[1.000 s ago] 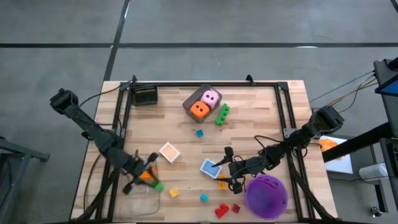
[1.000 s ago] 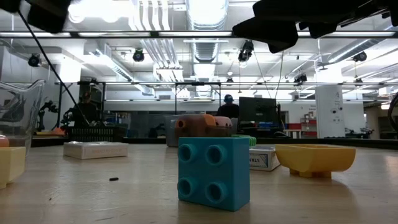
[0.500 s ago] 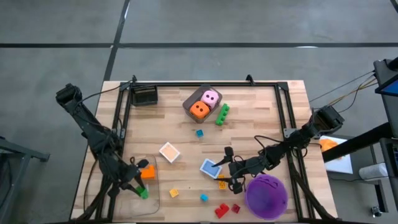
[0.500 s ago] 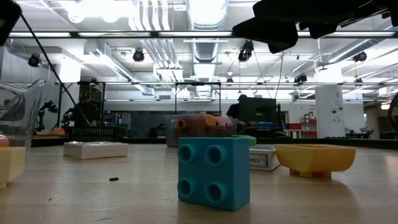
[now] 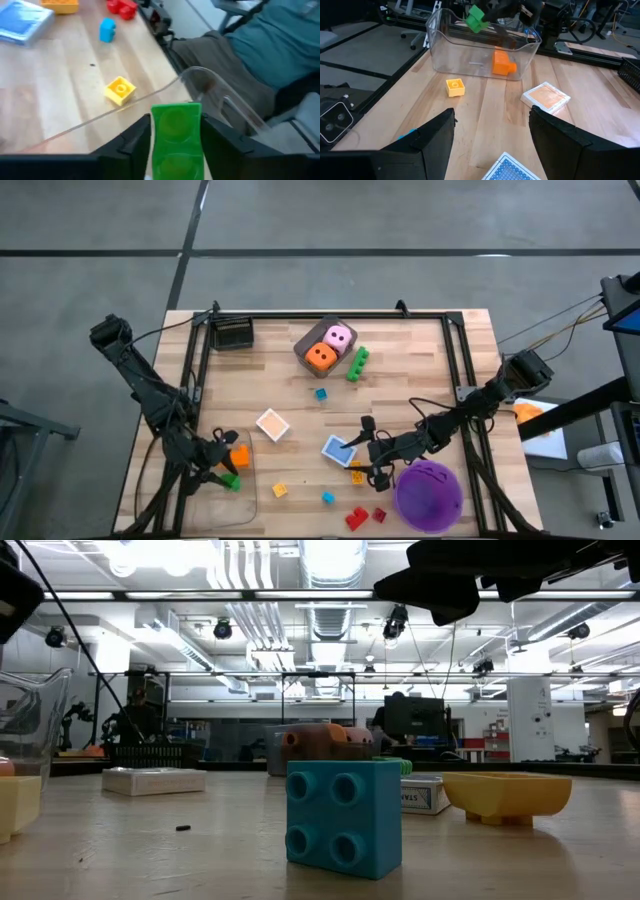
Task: Pick & Place Toys
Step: Put the green game piece into the transparent bin, then put the yellow game piece into the transparent bin
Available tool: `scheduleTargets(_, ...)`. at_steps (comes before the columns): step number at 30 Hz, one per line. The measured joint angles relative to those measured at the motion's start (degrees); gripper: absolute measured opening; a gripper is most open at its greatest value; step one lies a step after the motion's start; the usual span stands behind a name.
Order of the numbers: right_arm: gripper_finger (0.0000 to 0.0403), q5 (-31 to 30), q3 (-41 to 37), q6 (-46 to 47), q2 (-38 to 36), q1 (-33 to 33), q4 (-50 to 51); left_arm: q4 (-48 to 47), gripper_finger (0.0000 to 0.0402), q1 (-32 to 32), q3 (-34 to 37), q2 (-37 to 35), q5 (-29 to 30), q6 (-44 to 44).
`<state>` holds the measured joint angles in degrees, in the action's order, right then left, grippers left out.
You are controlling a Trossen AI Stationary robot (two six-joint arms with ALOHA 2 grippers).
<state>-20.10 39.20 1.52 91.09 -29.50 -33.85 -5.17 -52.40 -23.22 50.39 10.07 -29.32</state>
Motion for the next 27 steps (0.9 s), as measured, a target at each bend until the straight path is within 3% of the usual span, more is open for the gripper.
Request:
scheduleTargets(6, 0.0249, 0.00, 0.00, 0.00, 0.00, 0.00, 0.00, -1.25, 0.0230, 0.00, 0.00, -0.02, 2.42, -0.99)
scheduleTargets(13, 0.0249, 0.00, 0.00, 0.00, 0.00, 0.01, 0.00, -0.42, 0.0267, 0.00, 0.00, -0.02, 4.09, -0.95)
scheduleTargets(16, 0.0249, -0.66, 0.00, -0.02, 0.00, 0.13, -0.29, 0.71, 0.0270, 0.00, 0.00, -0.02, 10.16, 0.98)
scheduleTargets(23, 0.0249, -2.11, 0.97, 0.16, 0.00, 2.05, -0.60, 5.81, 0.0271, 0.05, 0.00, -0.02, 35.23, 7.07)
scheduleTargets(27, 0.0249, -1.55, 4.01, 2.82, -0.04, 3.21, 7.47, 8.33, 0.0271, 0.76, 0.00, -0.02, 39.32, 10.08)
